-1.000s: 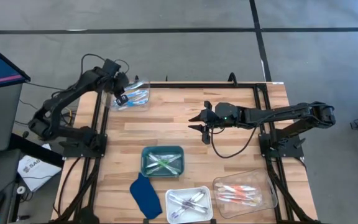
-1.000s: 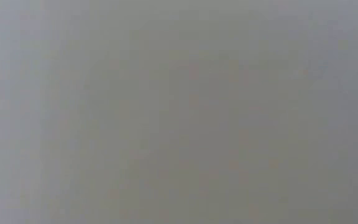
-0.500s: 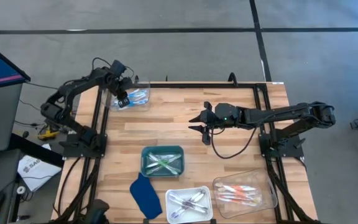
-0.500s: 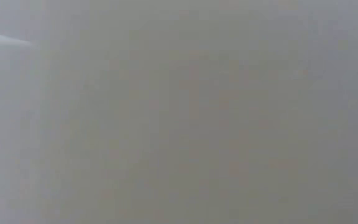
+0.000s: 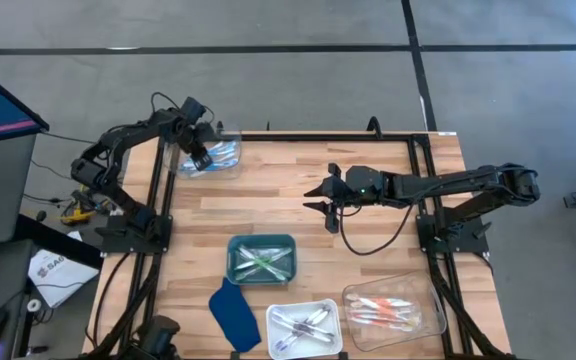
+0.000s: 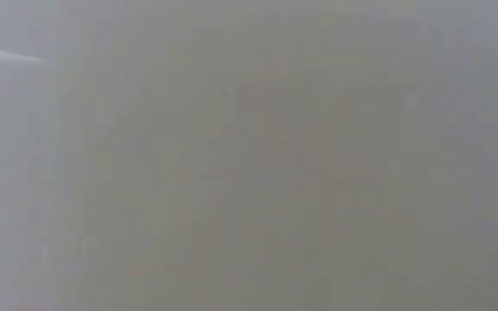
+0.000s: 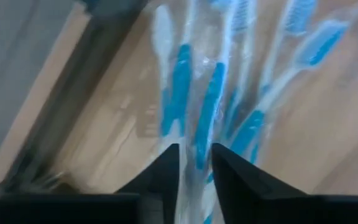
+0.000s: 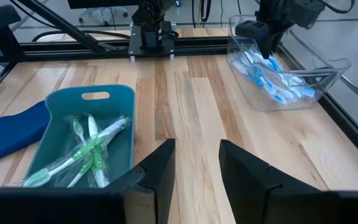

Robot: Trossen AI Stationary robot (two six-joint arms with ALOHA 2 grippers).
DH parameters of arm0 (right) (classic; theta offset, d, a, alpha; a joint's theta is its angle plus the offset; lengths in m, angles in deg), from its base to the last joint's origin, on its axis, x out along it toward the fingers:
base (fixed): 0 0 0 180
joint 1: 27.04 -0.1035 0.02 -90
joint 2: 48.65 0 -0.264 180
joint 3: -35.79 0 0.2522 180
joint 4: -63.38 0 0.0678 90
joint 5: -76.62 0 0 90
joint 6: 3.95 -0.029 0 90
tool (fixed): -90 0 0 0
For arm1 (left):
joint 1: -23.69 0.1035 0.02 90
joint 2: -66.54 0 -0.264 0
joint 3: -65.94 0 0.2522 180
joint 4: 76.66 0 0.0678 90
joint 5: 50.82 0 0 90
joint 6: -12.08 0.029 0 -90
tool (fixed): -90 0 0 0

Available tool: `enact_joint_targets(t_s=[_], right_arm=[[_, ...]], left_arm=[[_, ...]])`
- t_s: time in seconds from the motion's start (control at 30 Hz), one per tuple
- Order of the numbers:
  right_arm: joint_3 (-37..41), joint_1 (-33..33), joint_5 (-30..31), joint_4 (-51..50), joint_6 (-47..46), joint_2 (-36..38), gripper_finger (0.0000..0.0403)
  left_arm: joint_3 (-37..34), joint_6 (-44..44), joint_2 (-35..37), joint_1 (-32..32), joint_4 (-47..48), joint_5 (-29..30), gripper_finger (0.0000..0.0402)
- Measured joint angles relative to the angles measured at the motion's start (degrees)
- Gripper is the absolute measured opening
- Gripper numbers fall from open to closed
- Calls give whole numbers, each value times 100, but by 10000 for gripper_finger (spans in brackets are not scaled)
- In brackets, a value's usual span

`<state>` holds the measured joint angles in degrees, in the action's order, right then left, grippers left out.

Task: Pick & Place Toothbrushes
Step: Put the blue toothbrush into the top transparent bin, then move the green bin to the top of the table

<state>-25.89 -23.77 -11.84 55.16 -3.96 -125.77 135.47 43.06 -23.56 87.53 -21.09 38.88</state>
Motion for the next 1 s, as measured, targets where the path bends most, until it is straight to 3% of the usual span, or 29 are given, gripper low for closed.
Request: enact_joint_targets(t_s=[0.47,0.7,1.0], right_arm=[[0,0,-2,-57,0,0,118],[0,0,-2,-66,0,0,118],[-2,39,0,-295,238,0,118]], left_arm=[[0,-525,100,-30,-127,503,194],[0,-915,650,-240,-191,464,193],[-2,-1821,1710,-870,-357,-18,178]])
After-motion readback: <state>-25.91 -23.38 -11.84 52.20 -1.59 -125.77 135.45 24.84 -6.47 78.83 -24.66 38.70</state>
